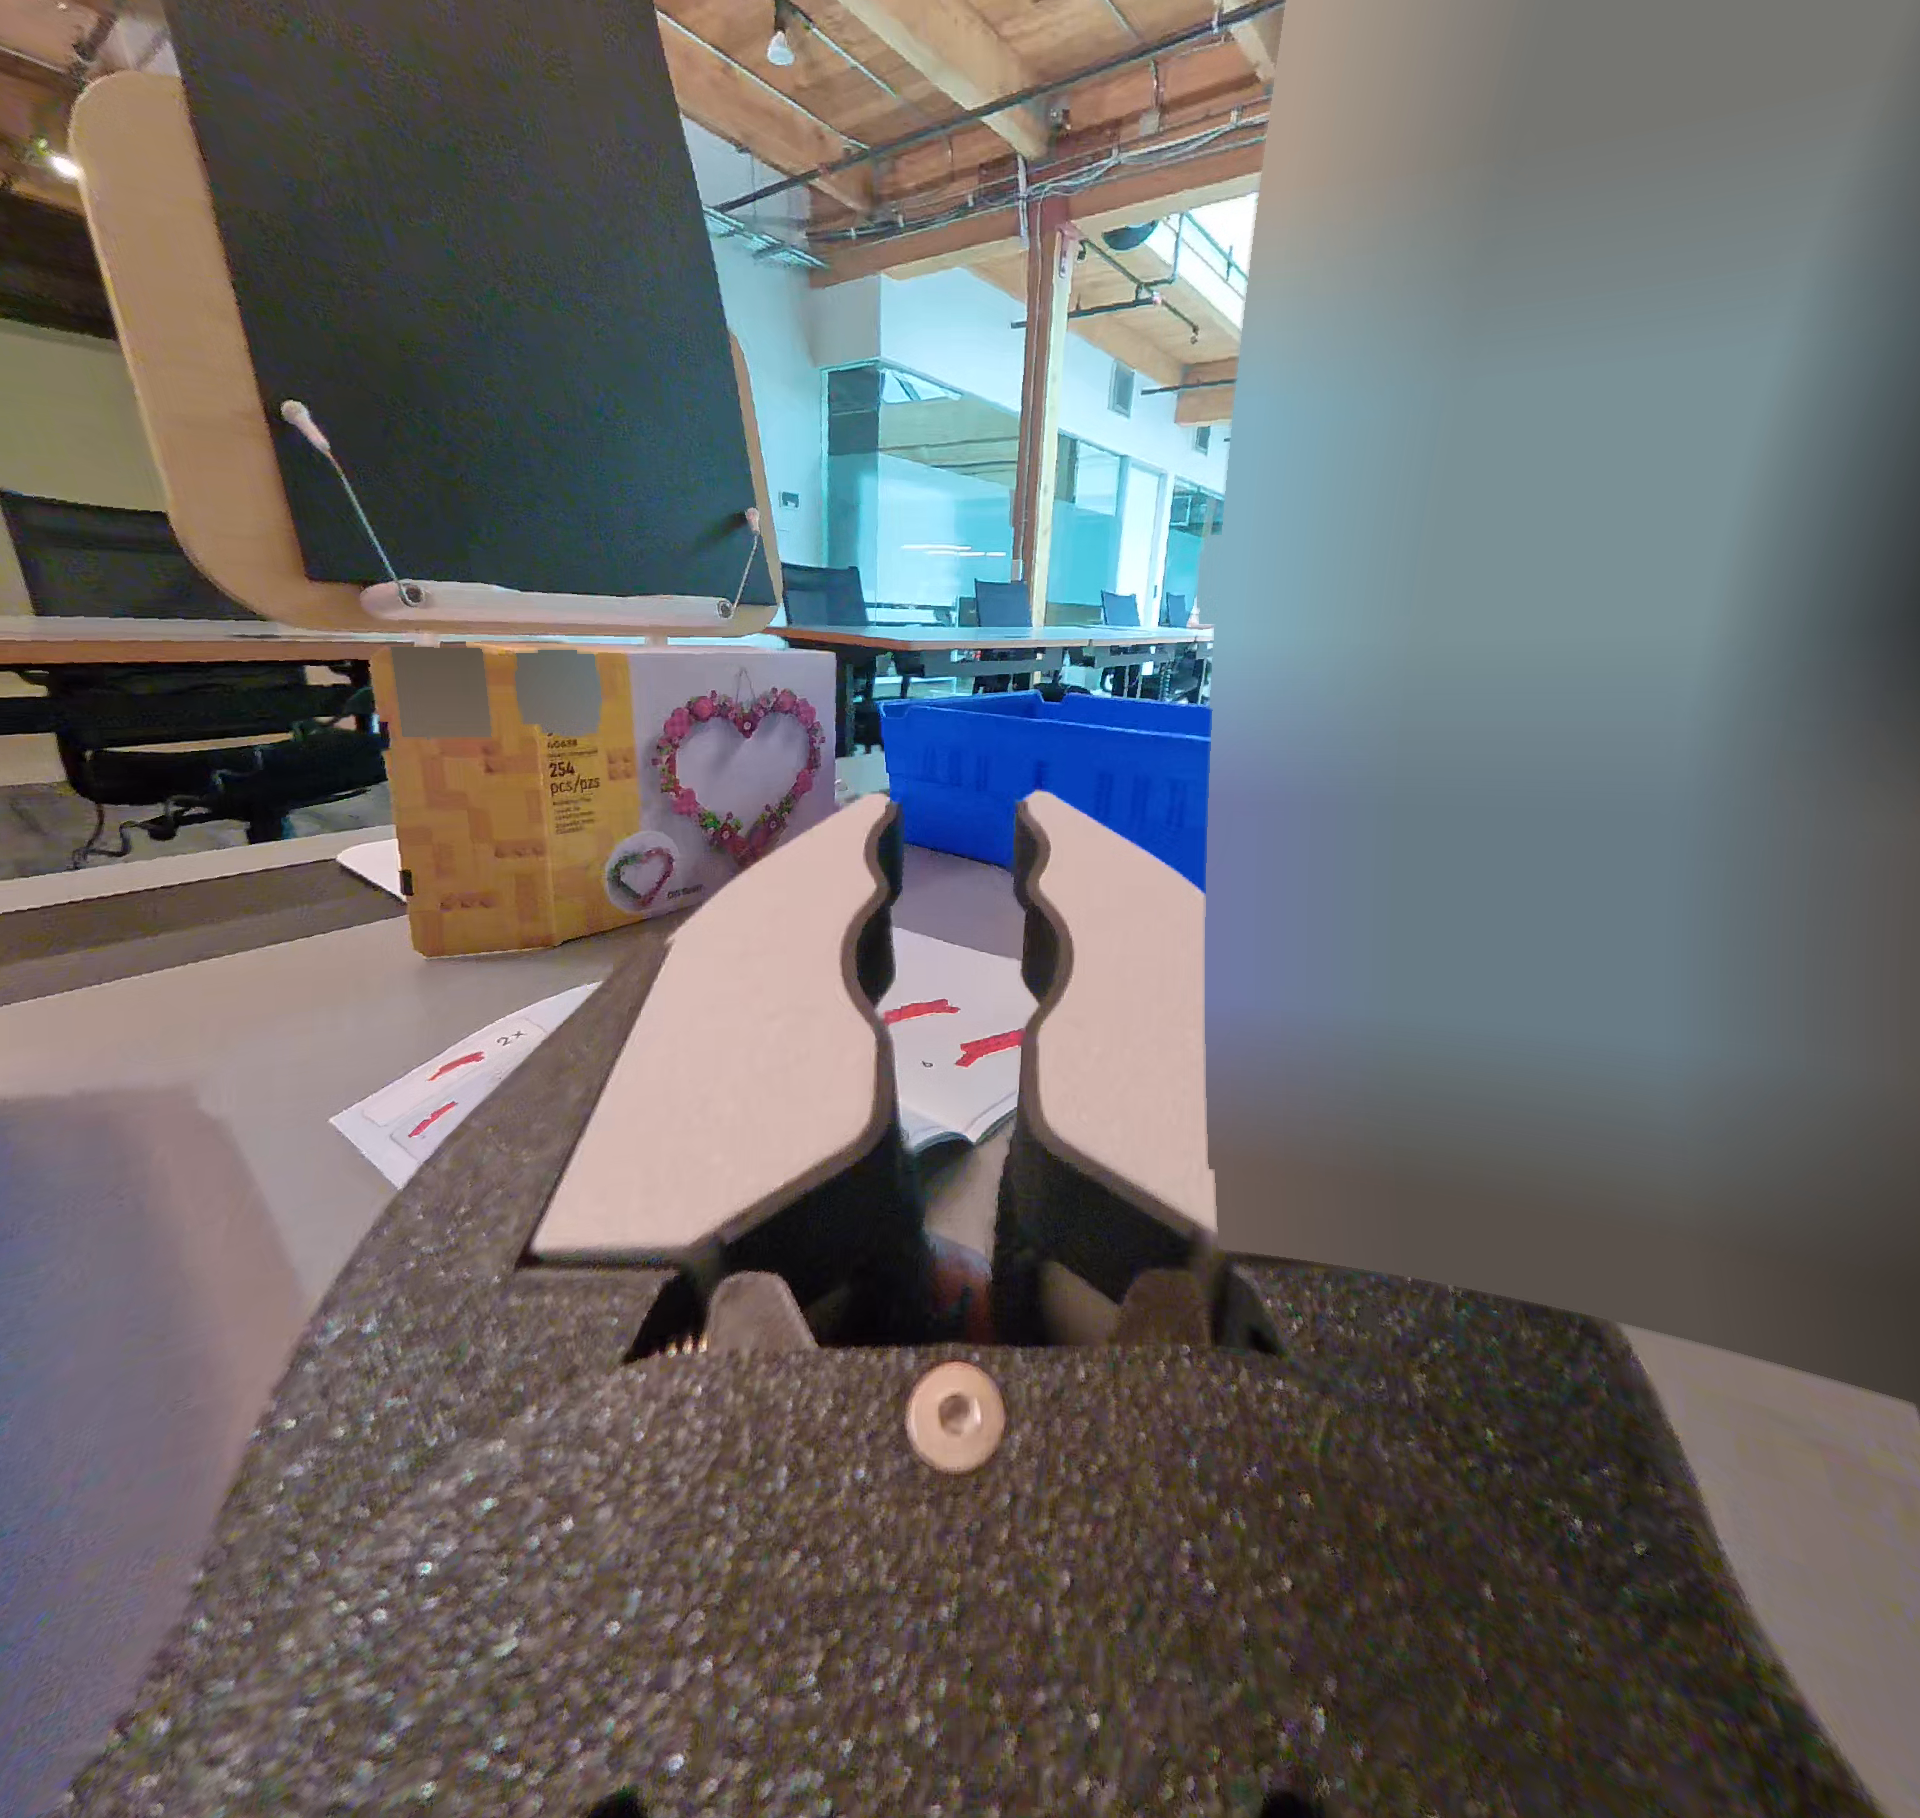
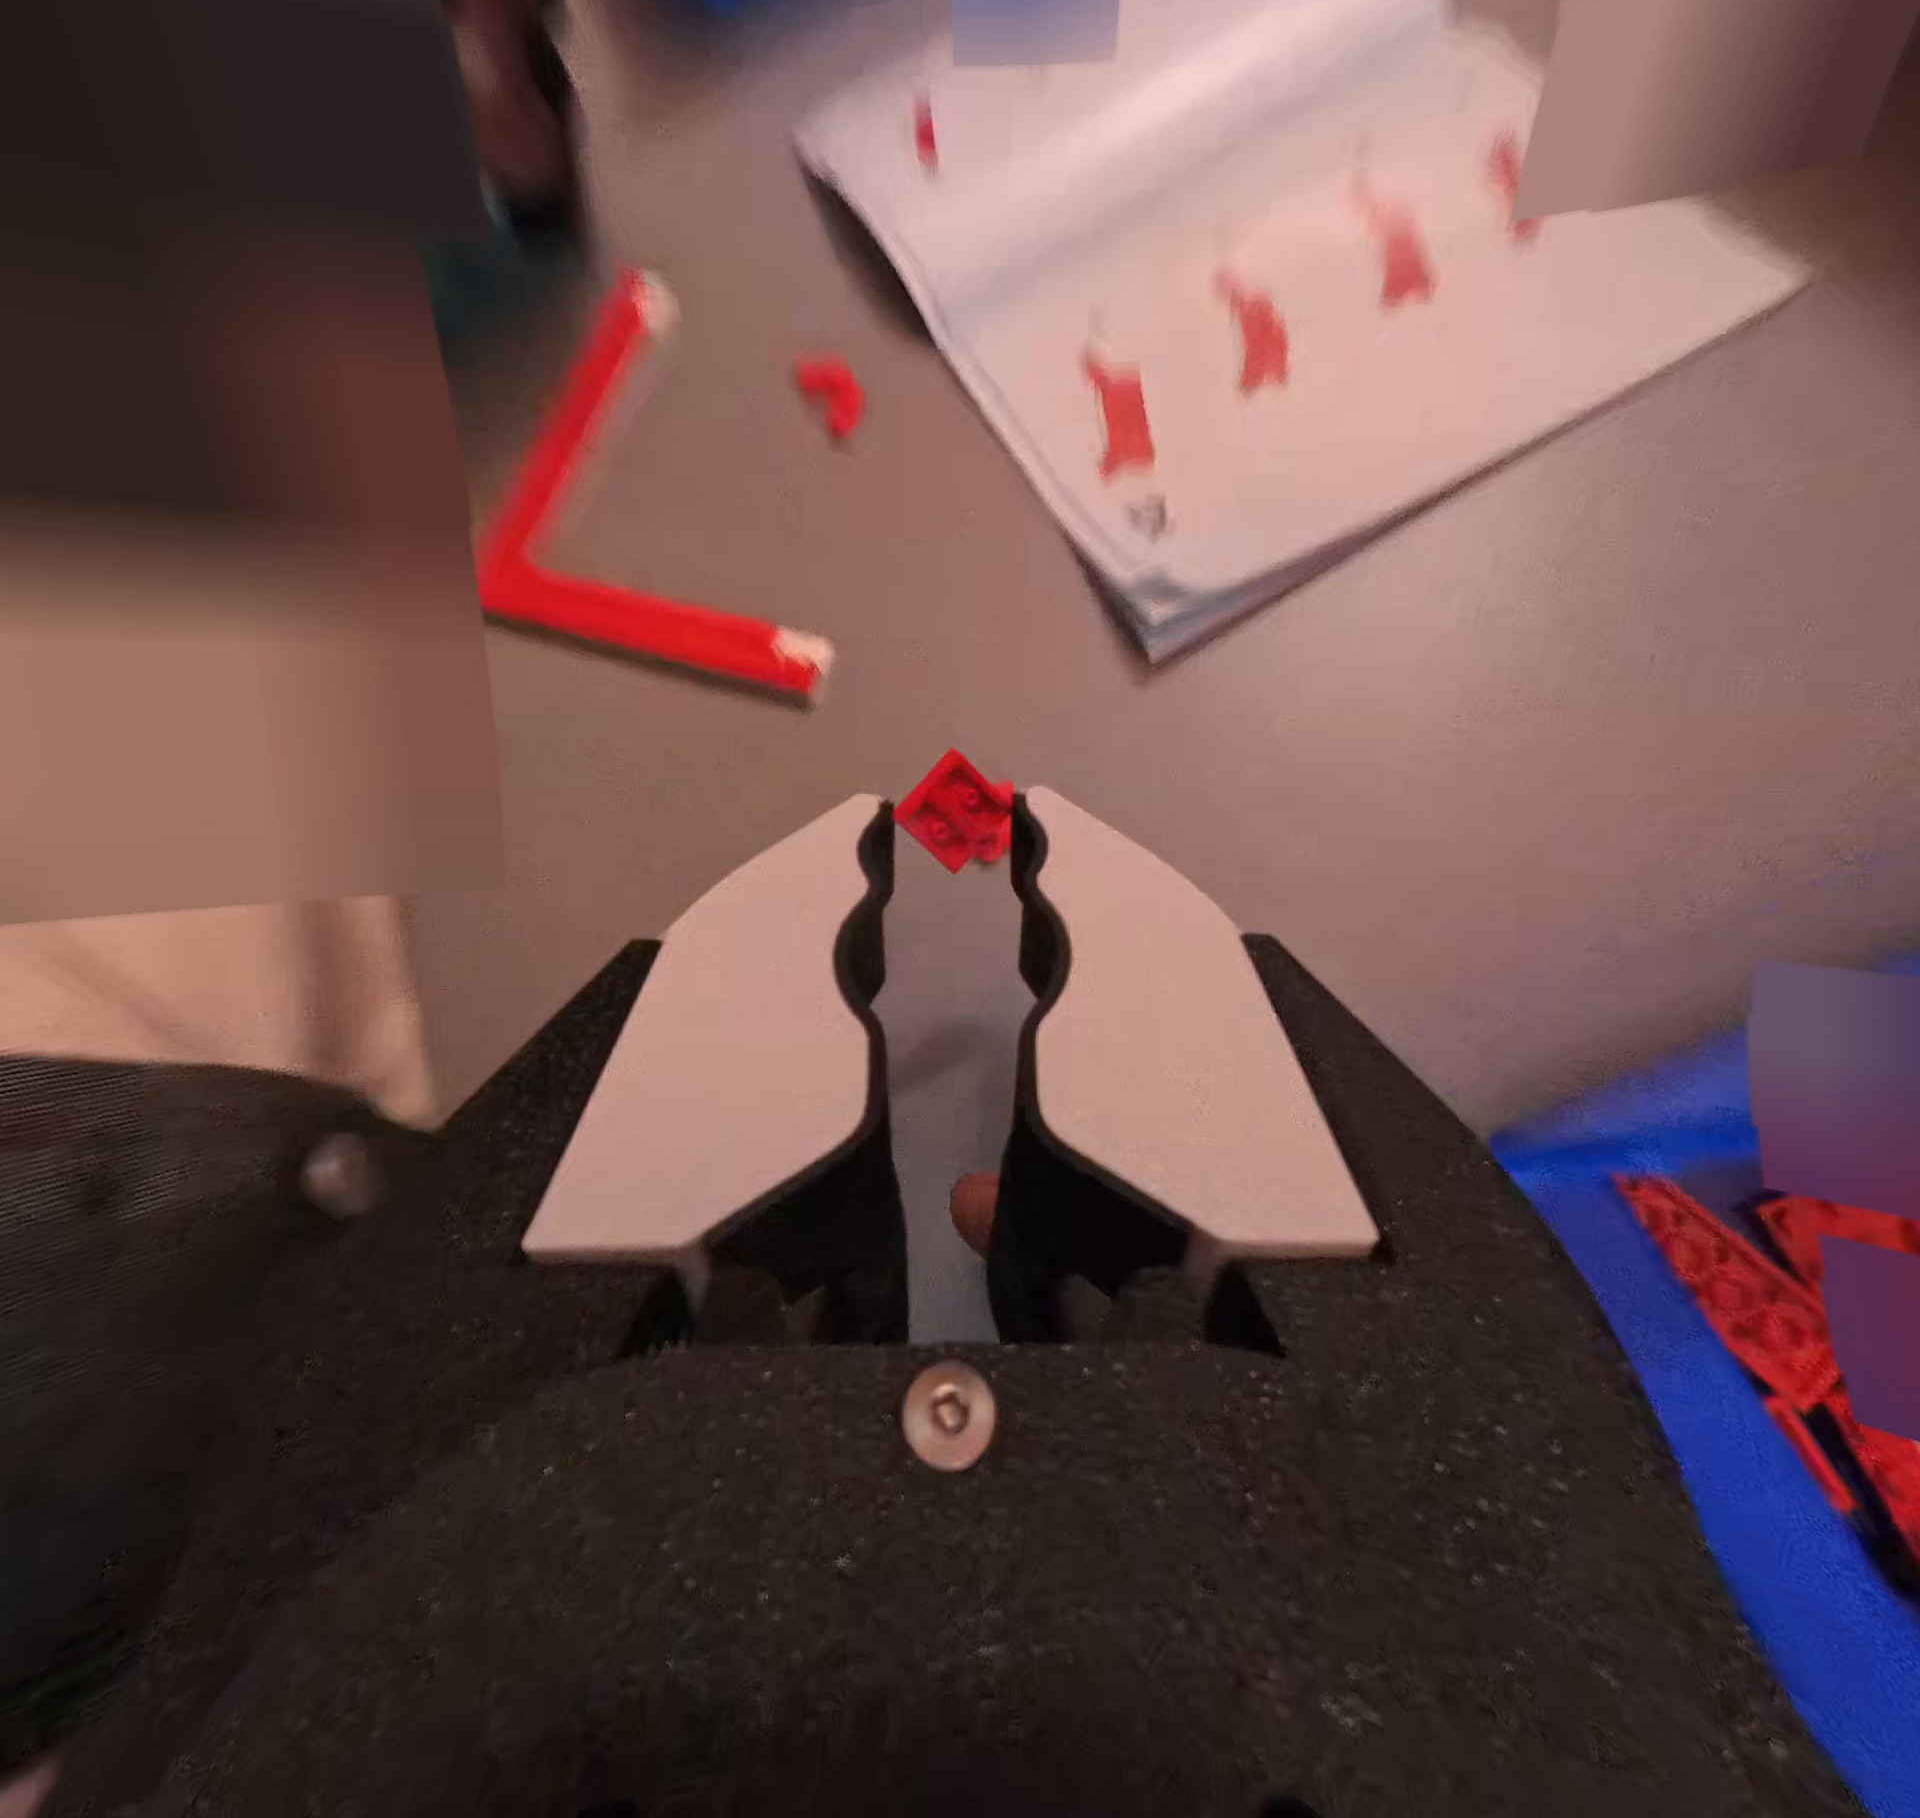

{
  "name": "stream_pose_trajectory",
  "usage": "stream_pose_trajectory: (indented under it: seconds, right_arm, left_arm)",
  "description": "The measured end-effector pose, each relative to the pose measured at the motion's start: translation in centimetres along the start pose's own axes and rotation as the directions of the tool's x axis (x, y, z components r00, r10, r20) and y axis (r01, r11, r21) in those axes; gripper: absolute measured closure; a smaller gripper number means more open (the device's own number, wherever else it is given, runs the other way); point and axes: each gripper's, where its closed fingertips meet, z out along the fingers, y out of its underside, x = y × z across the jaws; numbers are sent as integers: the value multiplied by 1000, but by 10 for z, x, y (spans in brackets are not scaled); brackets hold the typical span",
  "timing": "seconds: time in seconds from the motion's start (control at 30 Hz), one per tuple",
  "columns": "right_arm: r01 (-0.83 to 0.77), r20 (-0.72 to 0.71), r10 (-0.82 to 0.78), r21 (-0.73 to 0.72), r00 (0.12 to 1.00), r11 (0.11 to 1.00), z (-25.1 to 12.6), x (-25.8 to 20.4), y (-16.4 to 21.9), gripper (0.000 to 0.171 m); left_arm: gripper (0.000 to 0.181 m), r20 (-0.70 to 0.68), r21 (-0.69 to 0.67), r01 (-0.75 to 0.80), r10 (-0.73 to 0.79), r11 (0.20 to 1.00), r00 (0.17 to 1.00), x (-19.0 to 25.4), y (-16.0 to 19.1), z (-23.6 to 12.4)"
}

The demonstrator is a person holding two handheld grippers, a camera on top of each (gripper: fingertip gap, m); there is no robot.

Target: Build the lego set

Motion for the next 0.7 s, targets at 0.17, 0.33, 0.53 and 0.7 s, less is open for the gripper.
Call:
stream_pose_trajectory:
  seconds: [0.17,0.33,0.53,0.7]
  right_arm:
    - [107,-126,-142,-251,982,962,43,-4,33,150]
    - [102,-153,-139,-229,978,968,45,-7,26,143]
    - [84,-153,-84,-10,985,996,34,-9,-8,138]
    - [115,-113,-77,379,991,918,27,-12,-64,88]
  left_arm:
    - [162,-13,-26,-22,22,999,1000,6,3,2]
    - [162,-14,-37,-14,14,999,1000,5,5,3]
    - [162,11,-95,-14,16,995,1000,2,14,6]
    - [162,15,-157,-27,30,987,999,2,25,8]
